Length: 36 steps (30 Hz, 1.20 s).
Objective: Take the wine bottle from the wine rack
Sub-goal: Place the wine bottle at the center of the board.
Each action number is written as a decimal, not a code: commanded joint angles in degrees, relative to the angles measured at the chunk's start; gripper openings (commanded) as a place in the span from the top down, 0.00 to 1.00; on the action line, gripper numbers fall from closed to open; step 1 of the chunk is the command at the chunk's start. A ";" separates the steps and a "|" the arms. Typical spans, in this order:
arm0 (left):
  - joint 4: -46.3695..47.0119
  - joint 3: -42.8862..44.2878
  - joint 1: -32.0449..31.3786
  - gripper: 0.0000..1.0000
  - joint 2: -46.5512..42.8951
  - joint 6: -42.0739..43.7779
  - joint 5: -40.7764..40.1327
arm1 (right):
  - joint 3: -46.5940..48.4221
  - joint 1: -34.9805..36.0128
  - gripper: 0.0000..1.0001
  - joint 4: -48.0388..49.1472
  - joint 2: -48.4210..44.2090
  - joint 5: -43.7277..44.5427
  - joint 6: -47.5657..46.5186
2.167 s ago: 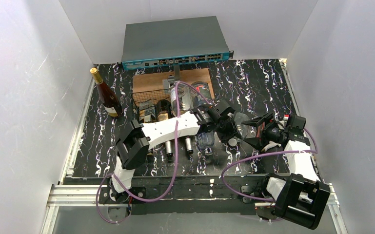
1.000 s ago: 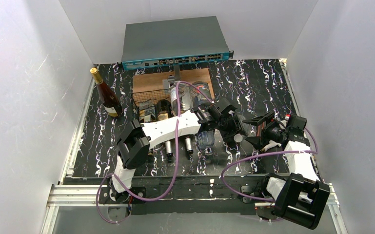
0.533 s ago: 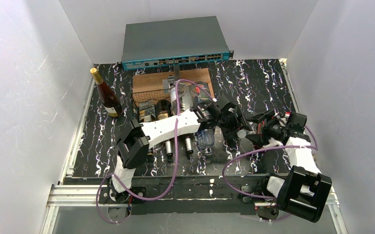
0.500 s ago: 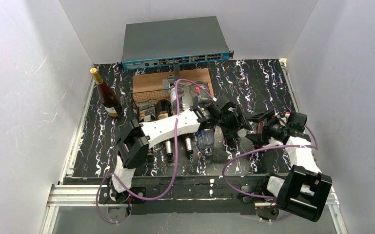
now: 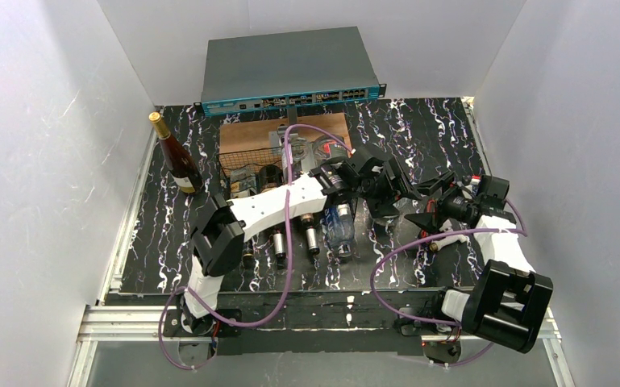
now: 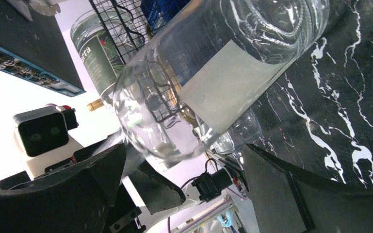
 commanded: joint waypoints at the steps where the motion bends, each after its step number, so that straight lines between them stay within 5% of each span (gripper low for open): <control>1: 0.47 1.71 0.76 0.26 -4.01 2.01 1.35 | 3.90 0.09 0.02 1.31 1.11 -2.27 -0.14; 18: 3.10 -2.07 1.64 0.21 -9.05 10.81 4.20 | 5.02 0.05 0.02 0.31 -0.02 -0.70 -3.19; 27: 1.10 -10.12 1.57 0.02 -19.03 22.64 2.20 | 8.95 0.08 0.02 -4.60 -3.05 1.01 -15.78; 32: -2.37 -13.55 1.59 0.02 -24.67 28.51 0.04 | 10.27 0.09 0.02 -6.14 -4.29 0.36 -21.61; 36: -11.89 -18.18 1.57 0.02 -34.05 39.97 -12.06 | 16.74 0.09 0.02 -10.77 -5.73 -4.71 -38.37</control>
